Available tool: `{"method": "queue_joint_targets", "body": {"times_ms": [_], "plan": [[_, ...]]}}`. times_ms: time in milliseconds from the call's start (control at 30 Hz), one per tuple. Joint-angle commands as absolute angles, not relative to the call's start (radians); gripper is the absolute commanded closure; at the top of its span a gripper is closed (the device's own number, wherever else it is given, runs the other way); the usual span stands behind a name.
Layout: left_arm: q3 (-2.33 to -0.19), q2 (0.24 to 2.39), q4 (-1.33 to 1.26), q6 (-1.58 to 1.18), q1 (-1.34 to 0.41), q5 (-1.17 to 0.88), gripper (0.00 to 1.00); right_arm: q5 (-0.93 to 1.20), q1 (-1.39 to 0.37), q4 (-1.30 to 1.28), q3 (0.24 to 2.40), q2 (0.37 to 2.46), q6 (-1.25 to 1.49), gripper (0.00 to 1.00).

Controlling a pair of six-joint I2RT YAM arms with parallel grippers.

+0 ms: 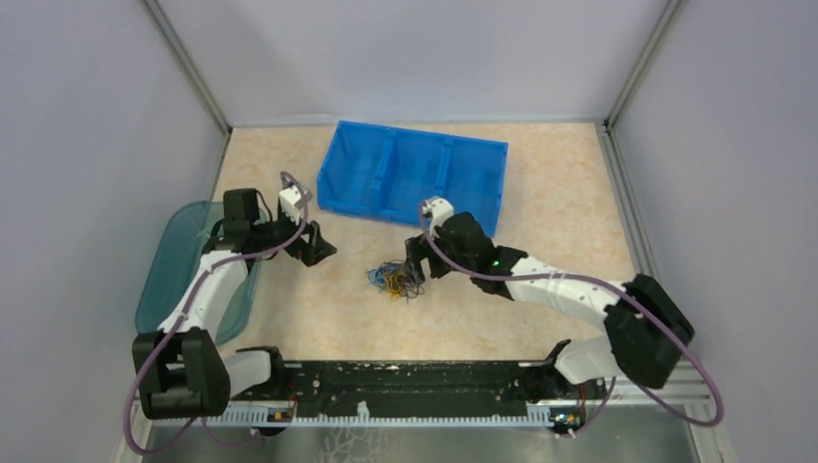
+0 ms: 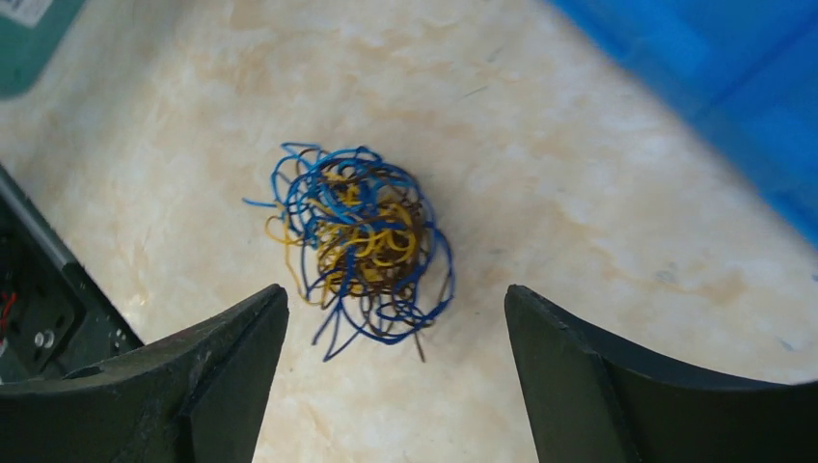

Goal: Untangle the cables
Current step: Untie the cable.

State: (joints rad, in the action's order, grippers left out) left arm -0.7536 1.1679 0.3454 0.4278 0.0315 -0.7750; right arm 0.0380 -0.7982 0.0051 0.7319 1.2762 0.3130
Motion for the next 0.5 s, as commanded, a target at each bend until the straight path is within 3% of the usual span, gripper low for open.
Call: {"method": "queue_joint_targets", "body": {"times_ms": [0, 167, 467], "plan": [[-0.776, 1.204, 0.362, 0.477, 0.024, -0.829, 0.01, 0.141, -0.856, 0.088, 0.826, 1.394, 0.271, 0.18], [-0.771, 1.221, 0.342, 0.485, 0.015, -0.841, 0.02, 0.154, -0.875, 0.141, 0.841, 1.490, 0.274, 0.25], [-0.757, 1.247, 0.309, 0.481, -0.123, -0.798, 0.02, 0.158, -0.887, 0.384, 0.692, 1.469, 0.295, 0.69]]}}
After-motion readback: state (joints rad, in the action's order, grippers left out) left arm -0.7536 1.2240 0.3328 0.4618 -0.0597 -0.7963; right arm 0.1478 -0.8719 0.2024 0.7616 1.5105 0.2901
